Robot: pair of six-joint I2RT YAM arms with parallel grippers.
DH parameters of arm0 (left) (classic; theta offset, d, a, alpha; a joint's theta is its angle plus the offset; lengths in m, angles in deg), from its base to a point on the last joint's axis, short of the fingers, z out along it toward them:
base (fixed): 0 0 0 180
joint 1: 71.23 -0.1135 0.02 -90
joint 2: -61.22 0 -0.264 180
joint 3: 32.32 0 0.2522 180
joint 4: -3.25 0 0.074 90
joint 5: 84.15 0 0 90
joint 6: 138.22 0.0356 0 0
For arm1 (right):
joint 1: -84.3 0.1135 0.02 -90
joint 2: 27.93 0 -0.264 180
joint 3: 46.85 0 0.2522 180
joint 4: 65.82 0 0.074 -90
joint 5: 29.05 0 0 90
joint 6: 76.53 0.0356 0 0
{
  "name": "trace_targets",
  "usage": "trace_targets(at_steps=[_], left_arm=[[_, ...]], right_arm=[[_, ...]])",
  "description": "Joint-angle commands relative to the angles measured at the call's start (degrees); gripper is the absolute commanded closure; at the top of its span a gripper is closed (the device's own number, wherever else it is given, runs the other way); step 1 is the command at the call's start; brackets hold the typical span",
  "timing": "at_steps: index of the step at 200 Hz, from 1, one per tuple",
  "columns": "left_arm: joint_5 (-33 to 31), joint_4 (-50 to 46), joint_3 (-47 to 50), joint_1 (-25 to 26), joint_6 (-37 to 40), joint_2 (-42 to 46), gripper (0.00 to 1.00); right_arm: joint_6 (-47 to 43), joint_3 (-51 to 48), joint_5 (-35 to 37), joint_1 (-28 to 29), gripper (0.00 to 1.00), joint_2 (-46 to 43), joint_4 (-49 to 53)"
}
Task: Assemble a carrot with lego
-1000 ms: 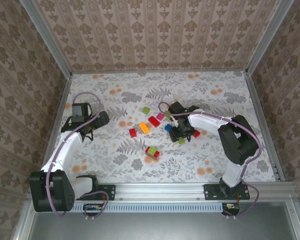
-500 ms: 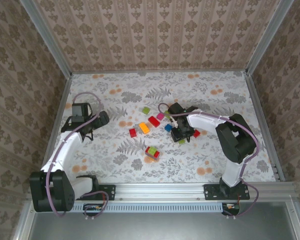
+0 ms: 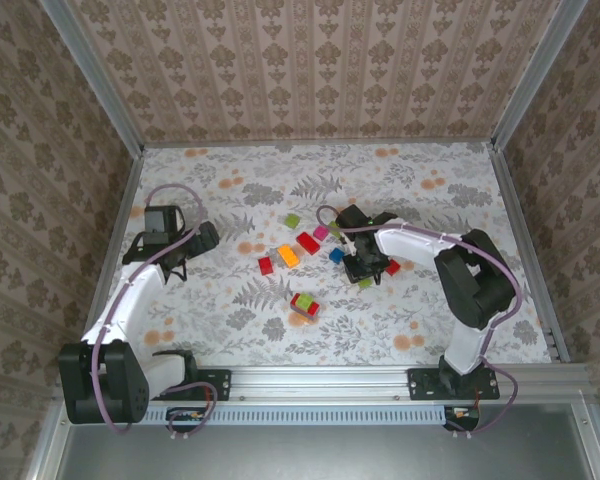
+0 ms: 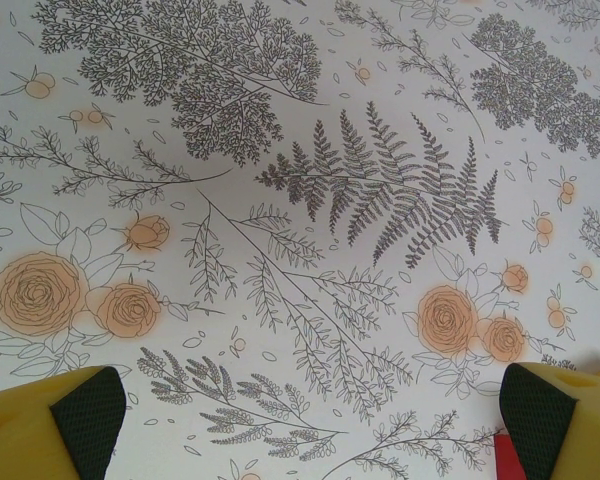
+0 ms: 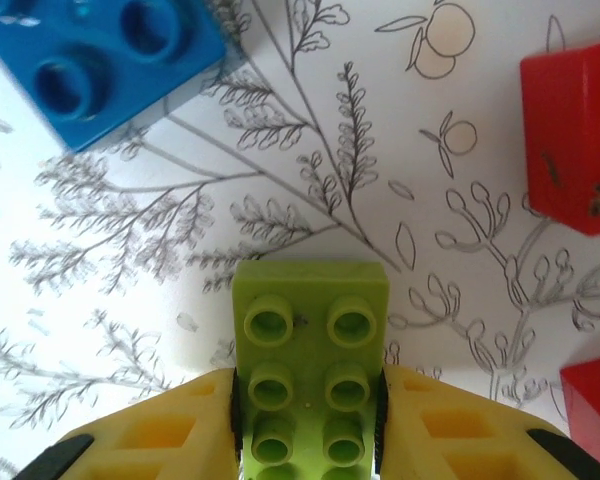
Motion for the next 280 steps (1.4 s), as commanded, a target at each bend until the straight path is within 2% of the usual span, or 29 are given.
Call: trace_targets(at_steps=[1, 50, 77, 128, 177, 280], left_arm=[[-0.8, -0.3, -1.5, 0.3, 1.2, -0.1, 0.0], [-0.9, -0.3, -1.8, 0.5, 1.2, -0.5, 0.0], [-1.0, -0.4, -1.8, 0.7, 1.2, -0.3, 0.0], [-0.9, -0.5, -1.8, 0.8, 1.3, -0.2, 0.0], [-1.1, -0.7, -1.8, 0.8, 1.3, -0.1, 0.0], [-1.2, -0.6, -1.9, 0.8, 1.4, -0.5, 0.0]], right_arm=[[-0.8, 2.5, -0.8, 2.4, 0.65, -6.9, 5.5], [-5.4, 11.0, -4.0, 11.9, 0.65, -12.7, 16.7], [-6.9, 16.3, -4.4, 16.7, 0.66, -11.6, 20.6], [-9.0, 22.0, -4.3, 21.4, 0.66, -5.6, 23.5], [-10.2, 24.5, -4.6, 23.8, 0.66, -1.6, 23.6], [-11.8, 26.7, -5.3, 24.6, 0.66, 2.6, 23.3]])
